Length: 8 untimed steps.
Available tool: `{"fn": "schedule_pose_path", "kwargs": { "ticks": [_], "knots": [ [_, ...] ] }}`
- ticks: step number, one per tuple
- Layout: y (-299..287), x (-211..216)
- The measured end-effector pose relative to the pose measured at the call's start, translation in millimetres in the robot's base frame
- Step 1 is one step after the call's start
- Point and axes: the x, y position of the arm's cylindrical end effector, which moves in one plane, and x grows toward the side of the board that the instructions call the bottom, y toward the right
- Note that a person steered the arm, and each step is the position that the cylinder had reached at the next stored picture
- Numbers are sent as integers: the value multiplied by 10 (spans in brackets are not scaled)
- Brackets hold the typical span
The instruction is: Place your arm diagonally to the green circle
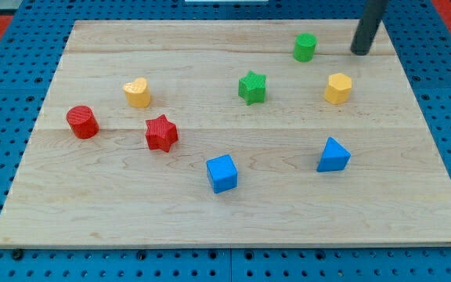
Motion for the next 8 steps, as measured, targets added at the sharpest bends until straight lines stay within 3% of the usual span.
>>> {"fn": "schedule_pose_path", "kwargs": {
  "ticks": [2, 3, 4, 5, 6, 7, 8],
  "knots": [
    [40, 29],
    [898, -49],
    [941, -232],
    [254, -232],
    [586, 197],
    [533, -101],
    [194, 342]
  ]
}}
